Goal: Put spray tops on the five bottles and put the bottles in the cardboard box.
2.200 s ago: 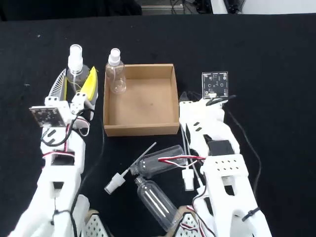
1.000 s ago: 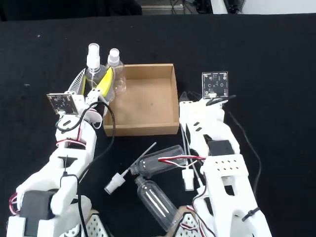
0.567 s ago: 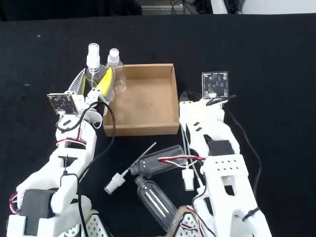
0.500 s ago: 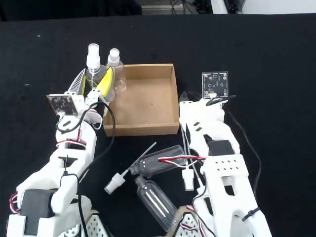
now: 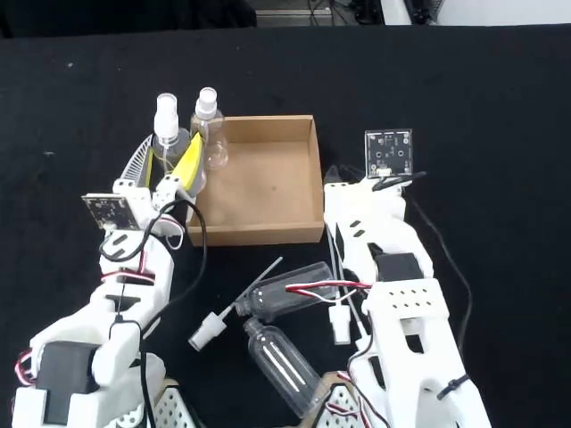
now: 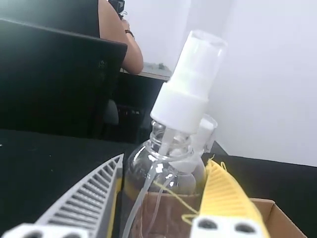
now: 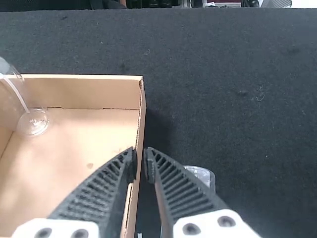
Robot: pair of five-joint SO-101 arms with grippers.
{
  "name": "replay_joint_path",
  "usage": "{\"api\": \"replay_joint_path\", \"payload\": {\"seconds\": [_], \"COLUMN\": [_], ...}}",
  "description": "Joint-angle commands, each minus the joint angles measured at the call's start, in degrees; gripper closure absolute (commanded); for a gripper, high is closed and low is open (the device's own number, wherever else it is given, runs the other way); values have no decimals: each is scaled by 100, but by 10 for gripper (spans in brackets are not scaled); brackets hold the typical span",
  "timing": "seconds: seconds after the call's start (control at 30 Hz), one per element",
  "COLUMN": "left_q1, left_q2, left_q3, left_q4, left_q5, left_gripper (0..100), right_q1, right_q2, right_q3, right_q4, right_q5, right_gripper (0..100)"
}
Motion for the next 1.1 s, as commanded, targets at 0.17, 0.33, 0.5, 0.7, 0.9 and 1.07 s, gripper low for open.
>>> {"api": "replay_joint_path", "payload": {"seconds": [0.17, 0.33, 0.5, 0.7, 0.9, 1.07], "left_q1": [22, 180, 505, 585, 585, 611], "left_q2": [-703, -1275, -1776, -2101, -1960, -1257], "left_q3": [523, 409, 365, 374, 180, -295], "left_q4": [-615, -176, 484, 1327, 1345, 1327], "left_q5": [70, 79, 79, 79, 70, 70], "left_gripper": [970, 970, 970, 970, 970, 971], "right_q1": [9, 0, 0, 0, 0, 0], "right_q2": [31, 31, 22, 22, 22, 13], "right_q3": [-48, -40, -31, -40, -40, -40], "right_q4": [-193, -202, -202, -202, -202, -202], "right_q5": [18, 18, 18, 18, 18, 18], "right_gripper": [986, 986, 986, 986, 986, 986]}}
